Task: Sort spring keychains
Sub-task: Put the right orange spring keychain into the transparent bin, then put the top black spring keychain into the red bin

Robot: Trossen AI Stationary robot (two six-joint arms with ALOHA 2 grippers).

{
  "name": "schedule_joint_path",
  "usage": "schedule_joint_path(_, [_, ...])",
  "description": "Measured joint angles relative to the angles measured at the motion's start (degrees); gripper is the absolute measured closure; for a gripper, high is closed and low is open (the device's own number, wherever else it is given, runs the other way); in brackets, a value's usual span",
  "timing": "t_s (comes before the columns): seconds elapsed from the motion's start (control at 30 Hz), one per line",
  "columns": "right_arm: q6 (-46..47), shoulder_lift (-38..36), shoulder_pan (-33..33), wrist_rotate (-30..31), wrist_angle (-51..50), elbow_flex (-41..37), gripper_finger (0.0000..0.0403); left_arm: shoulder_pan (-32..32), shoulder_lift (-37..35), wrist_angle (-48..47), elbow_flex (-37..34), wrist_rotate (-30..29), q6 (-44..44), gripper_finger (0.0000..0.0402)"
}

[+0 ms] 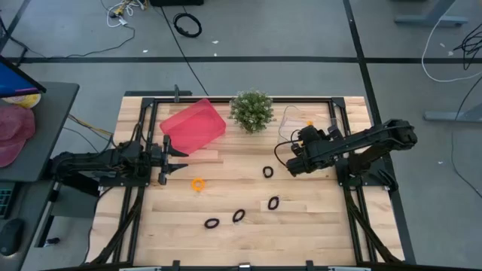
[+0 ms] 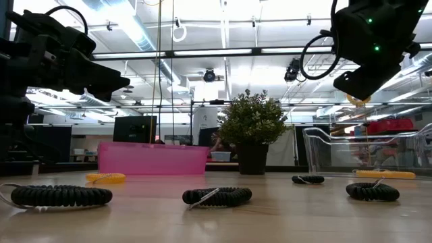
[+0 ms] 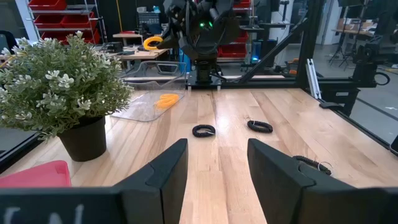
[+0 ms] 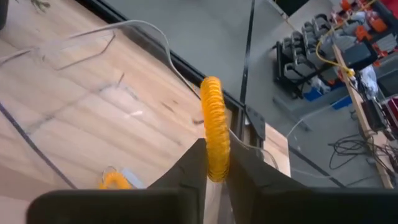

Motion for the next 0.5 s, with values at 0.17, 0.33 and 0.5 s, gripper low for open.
schedule_joint_path(0.17, [-1.6,0.0,0.0,-0.2,1.5,0.0,0.0292,0.0,0.0,0.0,0.0,0.0,0.0,0.023])
schedule_joint_path(0.33, [-2.1,0.0,0.0,-0.2,1.8,0.0,0.0224,0.0,0.0,0.0,0.0,0.0,0.0,0.023])
schedule_joint_path(0.5, [-3.0,0.0,0.0,-0.2,2.1,0.0,0.0177,0.0,0.0,0.0,0.0,0.0,0.0,0.023])
